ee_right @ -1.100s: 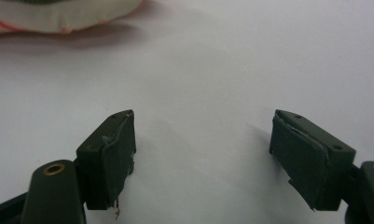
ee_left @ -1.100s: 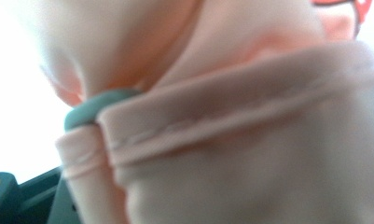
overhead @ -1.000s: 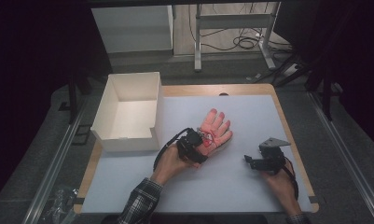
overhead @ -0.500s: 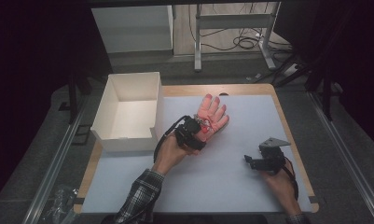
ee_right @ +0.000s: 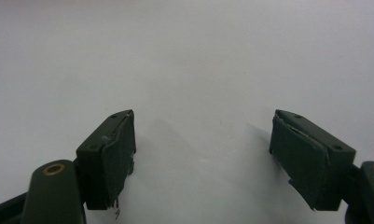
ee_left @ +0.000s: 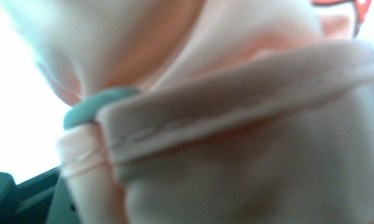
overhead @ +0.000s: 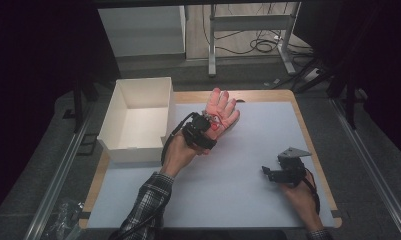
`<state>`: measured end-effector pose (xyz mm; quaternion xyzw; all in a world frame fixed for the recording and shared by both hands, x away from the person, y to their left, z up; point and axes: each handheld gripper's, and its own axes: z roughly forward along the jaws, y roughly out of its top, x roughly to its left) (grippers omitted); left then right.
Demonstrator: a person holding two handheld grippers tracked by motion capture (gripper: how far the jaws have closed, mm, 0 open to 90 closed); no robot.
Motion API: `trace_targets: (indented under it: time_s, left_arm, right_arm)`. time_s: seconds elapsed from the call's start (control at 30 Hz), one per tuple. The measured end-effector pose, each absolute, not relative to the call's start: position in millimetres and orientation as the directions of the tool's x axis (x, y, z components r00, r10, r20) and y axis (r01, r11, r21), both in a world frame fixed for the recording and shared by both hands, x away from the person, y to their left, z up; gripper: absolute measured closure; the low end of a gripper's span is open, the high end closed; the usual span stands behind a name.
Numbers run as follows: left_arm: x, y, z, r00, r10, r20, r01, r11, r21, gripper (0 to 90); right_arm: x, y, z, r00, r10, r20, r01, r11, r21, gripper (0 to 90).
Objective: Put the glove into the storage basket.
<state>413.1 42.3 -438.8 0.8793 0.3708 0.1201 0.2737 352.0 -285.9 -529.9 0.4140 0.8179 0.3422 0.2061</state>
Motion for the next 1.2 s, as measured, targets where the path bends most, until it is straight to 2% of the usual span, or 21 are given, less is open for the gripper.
trace_targets:
  time_s: [0.93,1.2]
  left_arm:
    - [449,104,-367,0.480,0.876,0.051,0.683,-0.409,0.605,39.5]
    - [452,129,-360,0.412,0.909,0.055,0.709,-0.358,0.607,39.4]
  right_arm:
    - [352,-286,-530,-0.572,0.818,-0.052,0.535,0.421,0.733,22.8]
    - [352,-286,-530,-0.573,0.818,-0.054,0.534,0.422,0.733,22.7]
